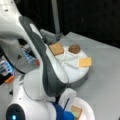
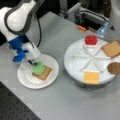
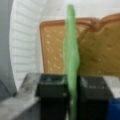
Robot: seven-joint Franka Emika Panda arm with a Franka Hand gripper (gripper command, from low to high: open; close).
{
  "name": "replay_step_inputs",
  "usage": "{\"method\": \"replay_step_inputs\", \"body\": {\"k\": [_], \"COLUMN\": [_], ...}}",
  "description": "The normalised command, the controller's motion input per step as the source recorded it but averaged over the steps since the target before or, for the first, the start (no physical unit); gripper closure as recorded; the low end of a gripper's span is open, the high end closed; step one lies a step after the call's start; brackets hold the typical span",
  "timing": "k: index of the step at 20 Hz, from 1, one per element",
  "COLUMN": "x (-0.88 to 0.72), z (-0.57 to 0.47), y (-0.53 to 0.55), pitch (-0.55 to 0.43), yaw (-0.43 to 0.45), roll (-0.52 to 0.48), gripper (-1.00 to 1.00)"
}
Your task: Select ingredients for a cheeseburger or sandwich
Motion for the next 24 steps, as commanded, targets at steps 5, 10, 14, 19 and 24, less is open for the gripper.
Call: {"method": "replay_step_inputs", "body": {"k": [5,10,14,19,24], "x": [-0.27,-0.28,-0.28,-0.29,-0.28], "z": [-0.03,-0.02,-0.03,-0.04,-0.06], "y": [0.19,0.22,0.24,0.25,0.28], "pitch": [-0.128,-0.129,-0.134,-0.144,-0.154], "yaw": [0.022,0.017,0.020,0.021,0.014], "roll": [-0.300,-0.305,-0.310,-0.326,-0.337], "gripper": [1.00,1.00,1.00,1.00,1.00]}}
